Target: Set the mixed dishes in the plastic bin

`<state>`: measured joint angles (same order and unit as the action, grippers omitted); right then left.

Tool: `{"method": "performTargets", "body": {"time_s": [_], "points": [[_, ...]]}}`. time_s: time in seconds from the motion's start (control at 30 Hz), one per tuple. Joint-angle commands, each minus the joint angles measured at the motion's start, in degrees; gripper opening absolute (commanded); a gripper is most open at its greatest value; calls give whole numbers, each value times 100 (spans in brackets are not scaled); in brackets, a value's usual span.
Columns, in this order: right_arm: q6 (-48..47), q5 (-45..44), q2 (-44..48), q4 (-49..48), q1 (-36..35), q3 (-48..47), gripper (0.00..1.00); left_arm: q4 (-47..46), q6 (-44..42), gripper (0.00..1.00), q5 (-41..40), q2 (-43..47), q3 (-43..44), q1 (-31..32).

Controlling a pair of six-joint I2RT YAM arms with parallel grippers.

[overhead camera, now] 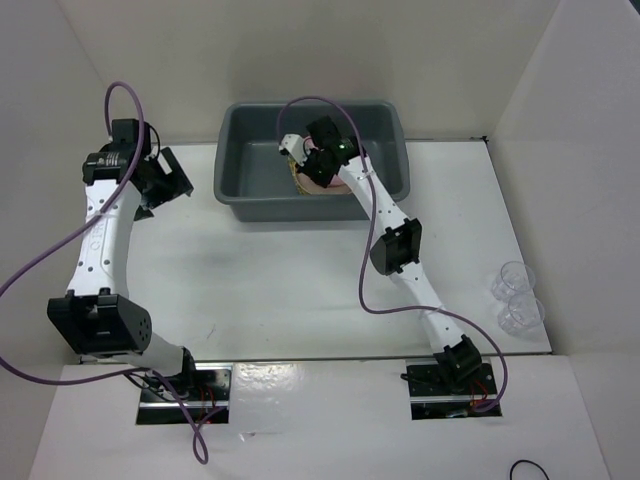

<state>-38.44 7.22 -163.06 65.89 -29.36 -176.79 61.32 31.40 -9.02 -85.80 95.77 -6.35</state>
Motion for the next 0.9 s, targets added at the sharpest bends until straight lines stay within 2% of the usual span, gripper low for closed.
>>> {"method": "performTargets", "body": {"time_s": [0.0, 0.1, 0.23, 0.27, 0.37, 0.5, 0.57, 0.63, 0.73, 0.77, 0.8, 0.83, 0.87], "points": [[152, 262, 117, 758, 36, -303, 0, 20, -134, 100, -74, -130, 162, -42], [204, 332, 55, 820, 36, -303, 4, -32, -186, 100, -21, -253, 214, -42], [258, 595, 230, 820, 36, -303, 38, -85, -187, 100, 84, -306, 214, -42], [258, 700, 344, 820, 88, -303, 58, -85, -187, 100, 84, -306, 214, -42], [406, 929, 959, 820, 89, -303, 80, -138, -187, 100, 84, -359, 214, -42], [1073, 466, 1961, 540, 316, -303, 86, -199, -187, 100, 84, -359, 276, -42], [1706, -902, 2436, 407, 624, -303, 91, -339, -239, 100, 84, -306, 276, -42], [1769, -1319, 2638, 799, 1001, -303, 92, -568, -310, 100, 303, -245, 276, -42], [1700, -1390, 3558, 882, 2081, 976, 92, -963, -362, 100, 628, -183, 13, -42], [1621, -1303, 3788, 882, 2388, 1980, 92, -1051, -362, 100, 699, -183, 12, -42], [1542, -1302, 4043, 882, 2922, 2573, 92, -1182, -362, 100, 760, -183, -66, -42], [1463, -1302, 4307, 882, 3145, 3180, 92, -1184, -362, 100, 848, -244, -67, -42], [1288, -1302, 4875, 882, 3391, 4387, 92, -1253, -362, 100, 901, -296, -67, -42]]}}
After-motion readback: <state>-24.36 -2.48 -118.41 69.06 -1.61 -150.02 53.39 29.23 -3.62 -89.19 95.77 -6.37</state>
